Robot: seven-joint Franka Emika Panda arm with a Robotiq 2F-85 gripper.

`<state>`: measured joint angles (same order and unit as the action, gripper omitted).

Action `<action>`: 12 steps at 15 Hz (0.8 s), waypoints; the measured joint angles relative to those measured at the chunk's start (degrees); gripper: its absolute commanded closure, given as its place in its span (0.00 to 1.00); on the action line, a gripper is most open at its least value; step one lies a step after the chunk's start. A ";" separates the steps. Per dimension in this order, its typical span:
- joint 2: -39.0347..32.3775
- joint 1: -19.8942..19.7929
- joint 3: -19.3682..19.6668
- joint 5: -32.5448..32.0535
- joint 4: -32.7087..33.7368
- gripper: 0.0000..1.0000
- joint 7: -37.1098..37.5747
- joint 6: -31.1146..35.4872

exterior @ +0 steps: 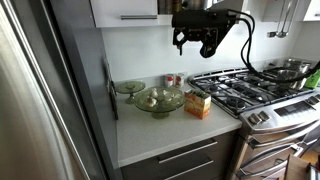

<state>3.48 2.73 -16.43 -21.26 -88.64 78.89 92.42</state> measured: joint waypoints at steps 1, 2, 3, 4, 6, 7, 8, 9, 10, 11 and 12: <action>0.63 0.24 0.71 0.12 -2.35 0.00 -0.06 1.19; 1.22 0.61 1.52 0.12 -4.39 0.00 -0.15 1.98; 1.71 0.82 2.12 0.11 -6.07 0.00 -0.19 2.30; 2.08 0.89 2.51 0.11 -7.22 0.00 -0.22 2.46; 2.60 0.93 2.79 0.11 -8.19 0.00 -0.27 2.63; 2.77 0.95 2.80 0.11 -8.25 0.00 -0.28 2.63; 2.92 0.99 2.81 0.11 -8.28 0.00 -0.28 2.63; 3.02 1.04 2.81 0.11 -8.33 0.00 -0.28 2.63; 3.10 1.06 2.81 0.11 -8.40 0.00 -0.28 2.63; 3.07 1.09 2.82 0.02 -8.35 0.00 -0.28 2.63; 2.88 1.09 2.99 0.03 -8.30 0.00 -0.20 2.61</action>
<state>6.36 3.82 -13.44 -21.22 -96.94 78.69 95.03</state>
